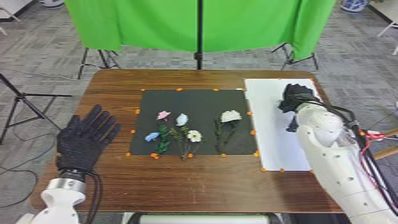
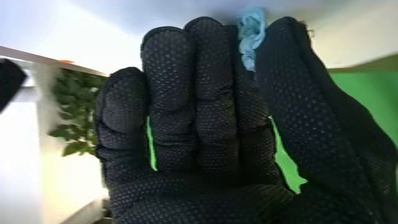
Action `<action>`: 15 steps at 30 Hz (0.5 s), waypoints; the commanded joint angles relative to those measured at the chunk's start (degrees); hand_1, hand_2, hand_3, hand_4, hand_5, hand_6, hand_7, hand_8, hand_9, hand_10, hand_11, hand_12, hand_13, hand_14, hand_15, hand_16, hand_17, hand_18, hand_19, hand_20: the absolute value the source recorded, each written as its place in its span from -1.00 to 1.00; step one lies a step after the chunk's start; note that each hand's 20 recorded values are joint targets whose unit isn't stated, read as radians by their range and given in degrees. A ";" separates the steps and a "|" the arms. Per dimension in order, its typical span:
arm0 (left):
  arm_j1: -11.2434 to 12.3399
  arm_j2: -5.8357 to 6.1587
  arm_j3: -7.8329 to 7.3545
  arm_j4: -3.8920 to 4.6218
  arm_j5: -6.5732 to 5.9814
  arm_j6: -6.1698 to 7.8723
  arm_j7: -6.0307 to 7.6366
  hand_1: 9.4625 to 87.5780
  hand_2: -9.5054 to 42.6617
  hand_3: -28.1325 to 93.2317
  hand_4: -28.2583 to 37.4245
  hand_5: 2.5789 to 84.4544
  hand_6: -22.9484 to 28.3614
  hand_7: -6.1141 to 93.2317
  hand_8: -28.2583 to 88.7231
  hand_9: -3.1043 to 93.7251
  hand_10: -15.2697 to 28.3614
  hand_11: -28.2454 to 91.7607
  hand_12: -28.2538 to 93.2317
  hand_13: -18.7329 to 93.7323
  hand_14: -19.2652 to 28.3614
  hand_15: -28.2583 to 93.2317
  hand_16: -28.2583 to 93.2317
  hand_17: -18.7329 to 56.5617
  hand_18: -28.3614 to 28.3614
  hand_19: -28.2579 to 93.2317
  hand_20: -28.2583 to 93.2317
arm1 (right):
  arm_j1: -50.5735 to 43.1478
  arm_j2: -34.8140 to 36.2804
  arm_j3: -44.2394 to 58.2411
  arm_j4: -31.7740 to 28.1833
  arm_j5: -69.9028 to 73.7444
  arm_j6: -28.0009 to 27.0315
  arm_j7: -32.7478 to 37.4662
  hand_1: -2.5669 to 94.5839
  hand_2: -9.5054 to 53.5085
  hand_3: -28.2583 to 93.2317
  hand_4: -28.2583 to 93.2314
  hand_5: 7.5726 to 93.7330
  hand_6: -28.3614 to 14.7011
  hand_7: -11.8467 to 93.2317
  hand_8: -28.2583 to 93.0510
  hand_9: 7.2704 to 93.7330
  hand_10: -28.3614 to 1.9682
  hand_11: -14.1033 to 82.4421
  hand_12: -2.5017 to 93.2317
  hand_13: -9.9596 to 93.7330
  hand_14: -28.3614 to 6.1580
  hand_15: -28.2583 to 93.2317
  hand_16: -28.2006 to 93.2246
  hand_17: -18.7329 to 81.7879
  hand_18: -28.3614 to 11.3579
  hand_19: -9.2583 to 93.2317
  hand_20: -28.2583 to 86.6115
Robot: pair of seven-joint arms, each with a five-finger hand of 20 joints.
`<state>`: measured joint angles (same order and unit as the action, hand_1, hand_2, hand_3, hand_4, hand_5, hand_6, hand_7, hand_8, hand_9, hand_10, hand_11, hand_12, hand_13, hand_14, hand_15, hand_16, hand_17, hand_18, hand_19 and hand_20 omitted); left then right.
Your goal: Arrange flowers
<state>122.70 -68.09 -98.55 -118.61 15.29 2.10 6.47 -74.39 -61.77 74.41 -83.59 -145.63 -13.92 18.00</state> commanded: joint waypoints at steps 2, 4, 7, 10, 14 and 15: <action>0.80 -0.60 -1.73 0.69 0.34 -2.98 -0.66 -0.53 -0.16 0.72 -1.00 0.08 0.18 -0.55 -0.68 -0.08 0.41 -0.10 -0.30 -0.11 0.49 0.24 -0.63 -0.67 0.58 0.08 -0.27 | -11.58 5.17 -1.40 -19.35 7.69 5.22 4.13 0.21 -1.00 0.61 -1.00 0.48 0.31 -0.06 -0.57 0.76 0.24 -0.38 0.00 0.50 0.21 0.24 0.11 0.02 -0.67 0.75 0.16; 0.78 -0.35 -1.77 0.64 0.16 -2.44 -0.72 -0.54 -0.17 0.72 -1.00 0.08 0.19 -0.56 -0.68 -0.08 0.41 -0.11 -0.30 -0.11 0.49 0.23 -0.62 -0.67 0.58 0.07 -0.27 | -13.46 5.33 -1.45 -22.19 7.99 4.82 4.02 0.21 -1.00 0.61 -1.00 0.47 0.30 -0.08 -0.57 0.75 0.22 -0.39 -0.01 0.49 0.20 0.23 0.10 0.01 -0.67 0.75 0.16; 0.43 -0.21 -1.82 0.74 0.16 -2.20 -0.86 -0.54 -0.18 0.72 -1.00 0.07 0.18 -0.56 -0.67 -0.08 0.41 -0.11 -0.30 -0.12 0.49 0.23 -0.62 -0.67 0.58 0.07 -0.27 | -16.40 5.67 -2.18 -26.27 8.41 4.30 4.13 0.21 -1.00 0.61 -1.00 0.47 0.28 -0.09 -0.58 0.74 0.22 -0.40 -0.02 0.49 0.19 0.23 0.10 0.00 -0.68 0.74 0.15; -0.01 -0.16 -1.60 0.97 -0.35 -1.74 -0.87 -0.54 -0.18 0.72 -1.00 0.07 0.18 -0.56 -0.67 -0.08 0.41 -0.11 -0.30 -0.12 0.49 0.22 -0.62 -0.67 0.58 0.07 -0.27 | -18.60 5.09 -2.53 -28.75 7.32 2.68 2.43 0.21 -1.00 0.61 -1.00 0.46 0.27 -0.11 -0.57 0.73 0.20 -0.41 -0.03 0.48 0.18 0.23 0.09 0.00 -0.69 0.74 0.15; 0.05 -0.24 -1.49 0.95 -1.17 -1.69 -1.17 -0.54 -0.18 0.72 -1.00 0.07 0.19 -0.56 -0.67 -0.09 0.41 -0.11 -0.30 -0.12 0.49 0.22 -0.61 -0.67 0.58 0.07 -0.27 | -19.80 4.42 -3.00 -30.24 8.16 2.00 2.41 0.20 -1.00 0.62 -1.00 0.43 0.24 -0.15 -0.58 0.70 0.19 -0.43 -0.05 0.46 0.18 0.22 0.08 -0.01 -0.70 0.74 0.14; 0.02 -0.22 -1.57 0.98 -1.21 -1.68 -1.22 -0.54 -0.18 0.72 -1.00 0.07 0.19 -0.56 -0.67 -0.09 0.41 -0.11 -0.30 -0.12 0.49 0.22 -0.61 -0.67 0.58 0.07 -0.27 | -19.78 4.27 -3.17 -30.09 8.19 1.91 2.23 0.21 -1.00 0.62 -1.00 0.43 0.24 -0.15 -0.57 0.70 0.19 -0.43 -0.05 0.45 0.18 0.22 0.08 -0.01 -0.69 0.74 0.14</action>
<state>122.54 -68.19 -100.25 -118.19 15.13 0.13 6.15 -91.32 -56.23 72.81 -112.19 -137.18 -10.77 21.44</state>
